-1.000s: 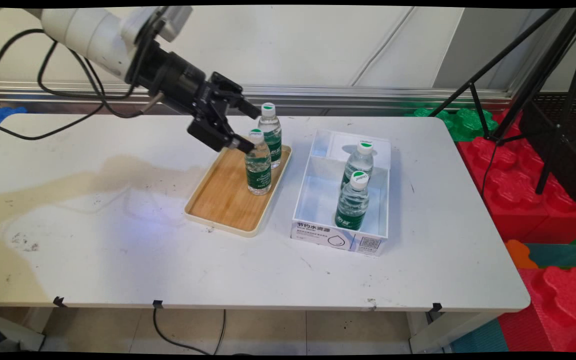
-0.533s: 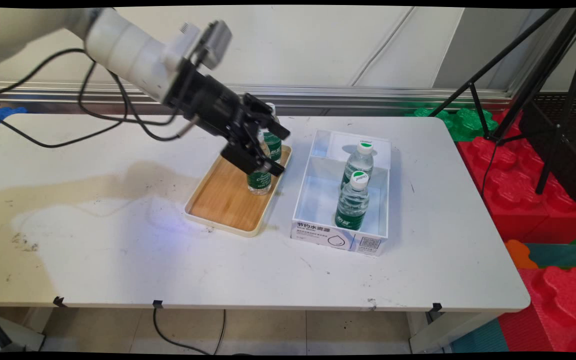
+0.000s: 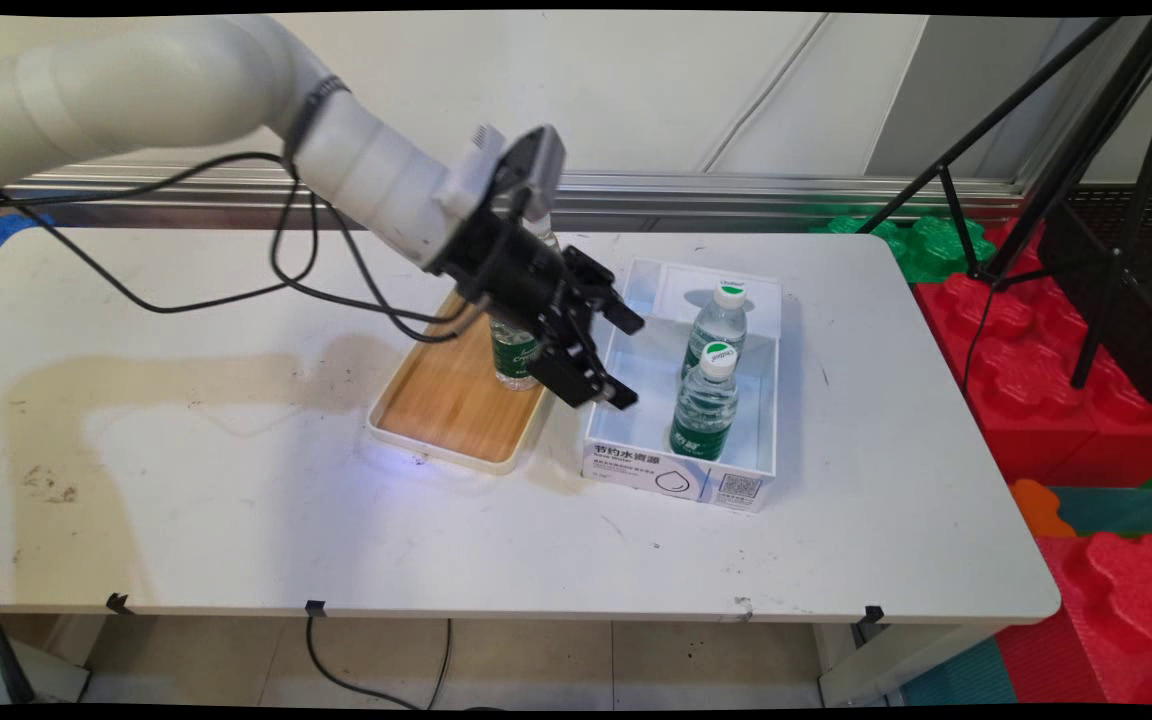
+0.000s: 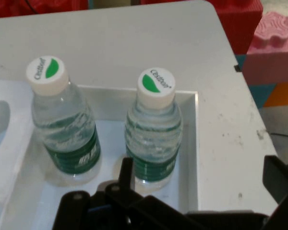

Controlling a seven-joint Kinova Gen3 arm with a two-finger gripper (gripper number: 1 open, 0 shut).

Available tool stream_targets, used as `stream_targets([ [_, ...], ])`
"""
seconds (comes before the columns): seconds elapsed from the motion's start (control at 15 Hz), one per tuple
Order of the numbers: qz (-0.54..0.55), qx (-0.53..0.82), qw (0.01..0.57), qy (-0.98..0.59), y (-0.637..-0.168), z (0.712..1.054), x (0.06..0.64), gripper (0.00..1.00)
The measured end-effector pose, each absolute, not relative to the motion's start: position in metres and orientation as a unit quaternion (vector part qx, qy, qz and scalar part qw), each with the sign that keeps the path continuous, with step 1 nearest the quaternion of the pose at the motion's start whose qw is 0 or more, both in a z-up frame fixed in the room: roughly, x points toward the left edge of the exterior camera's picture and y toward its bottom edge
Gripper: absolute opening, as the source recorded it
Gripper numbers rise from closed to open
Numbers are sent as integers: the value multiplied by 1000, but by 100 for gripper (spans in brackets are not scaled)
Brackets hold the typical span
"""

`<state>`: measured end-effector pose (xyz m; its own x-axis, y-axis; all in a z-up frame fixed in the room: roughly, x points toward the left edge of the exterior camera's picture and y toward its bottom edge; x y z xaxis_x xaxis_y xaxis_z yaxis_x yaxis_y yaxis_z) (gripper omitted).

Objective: Pick up the green bottle from the white box

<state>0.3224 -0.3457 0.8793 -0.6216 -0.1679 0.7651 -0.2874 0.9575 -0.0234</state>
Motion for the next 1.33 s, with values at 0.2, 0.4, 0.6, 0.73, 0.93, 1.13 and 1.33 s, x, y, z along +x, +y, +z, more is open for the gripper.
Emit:
stream_targets([
  [0.2, 73, 120, 406, -903, -356, 861, 300, 100],
  [0.4, 76, 121, 397, -906, -367, 844, 281, 100],
  [0.6, 78, 123, 391, -909, -377, 829, 266, 100],
  [0.73, 77, 123, 387, -911, -382, 820, 258, 100],
  [0.93, 77, 122, 385, -912, -386, 812, 250, 100],
  [1.13, 76, 122, 384, -912, -391, 804, 241, 100],
  [1.33, 78, 125, 386, -911, -395, 798, 234, 100],
])
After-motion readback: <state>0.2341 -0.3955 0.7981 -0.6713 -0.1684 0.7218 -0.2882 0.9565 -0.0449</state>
